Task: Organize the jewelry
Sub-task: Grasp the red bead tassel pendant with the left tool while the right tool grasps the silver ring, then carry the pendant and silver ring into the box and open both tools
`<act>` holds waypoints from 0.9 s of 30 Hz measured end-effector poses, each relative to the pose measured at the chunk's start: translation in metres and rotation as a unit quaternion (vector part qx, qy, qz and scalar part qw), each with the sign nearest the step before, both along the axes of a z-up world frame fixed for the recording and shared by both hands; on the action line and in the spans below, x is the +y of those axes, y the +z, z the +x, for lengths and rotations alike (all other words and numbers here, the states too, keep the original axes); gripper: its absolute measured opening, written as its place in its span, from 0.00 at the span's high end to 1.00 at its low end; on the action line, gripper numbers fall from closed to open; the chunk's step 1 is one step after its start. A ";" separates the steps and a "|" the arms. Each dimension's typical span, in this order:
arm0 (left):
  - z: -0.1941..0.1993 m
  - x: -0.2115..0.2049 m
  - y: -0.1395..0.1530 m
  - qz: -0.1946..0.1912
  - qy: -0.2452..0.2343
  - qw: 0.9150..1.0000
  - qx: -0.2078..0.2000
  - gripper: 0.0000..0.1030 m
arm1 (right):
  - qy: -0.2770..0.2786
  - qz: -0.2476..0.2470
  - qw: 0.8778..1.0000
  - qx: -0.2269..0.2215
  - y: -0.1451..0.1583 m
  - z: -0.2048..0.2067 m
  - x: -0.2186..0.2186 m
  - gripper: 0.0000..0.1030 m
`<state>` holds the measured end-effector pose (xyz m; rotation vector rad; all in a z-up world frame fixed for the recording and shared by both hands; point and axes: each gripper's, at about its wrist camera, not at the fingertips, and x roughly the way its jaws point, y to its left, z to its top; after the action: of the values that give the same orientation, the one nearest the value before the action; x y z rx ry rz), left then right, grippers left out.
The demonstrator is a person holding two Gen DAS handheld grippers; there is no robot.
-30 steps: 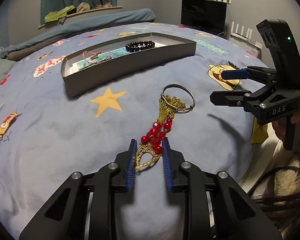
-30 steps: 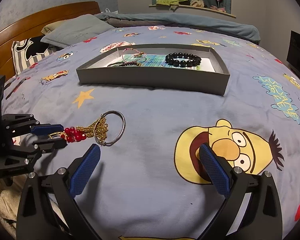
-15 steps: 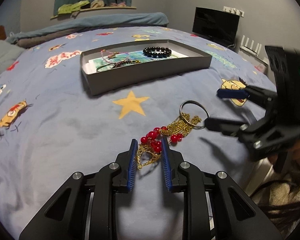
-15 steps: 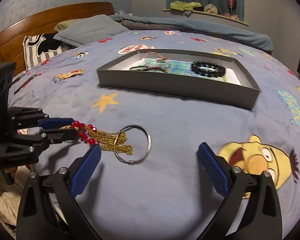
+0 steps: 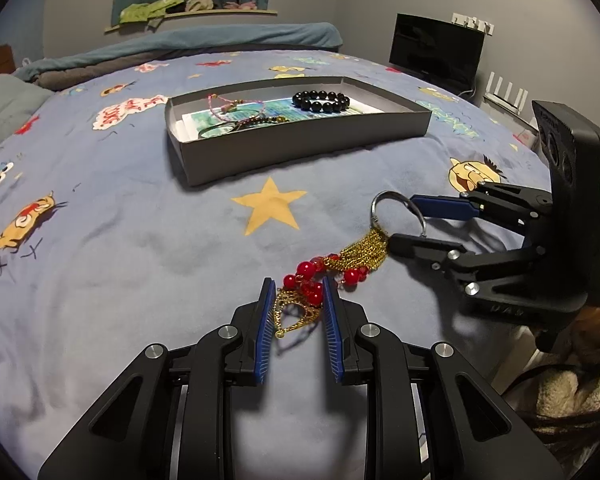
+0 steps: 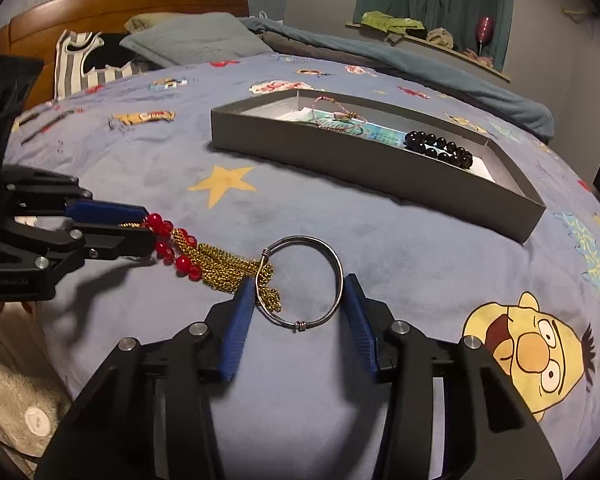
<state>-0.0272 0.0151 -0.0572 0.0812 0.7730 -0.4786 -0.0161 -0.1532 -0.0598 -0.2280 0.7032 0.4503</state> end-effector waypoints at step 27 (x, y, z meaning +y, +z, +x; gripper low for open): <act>0.040 -0.005 0.092 0.023 -0.006 0.996 -0.090 0.76 | -0.050 0.043 0.997 -0.028 0.056 0.044 -0.048 0.56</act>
<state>0.0128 0.0097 0.0350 0.1697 0.6066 -0.4575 0.0281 -0.2016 -0.0043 -0.1225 0.6355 0.3770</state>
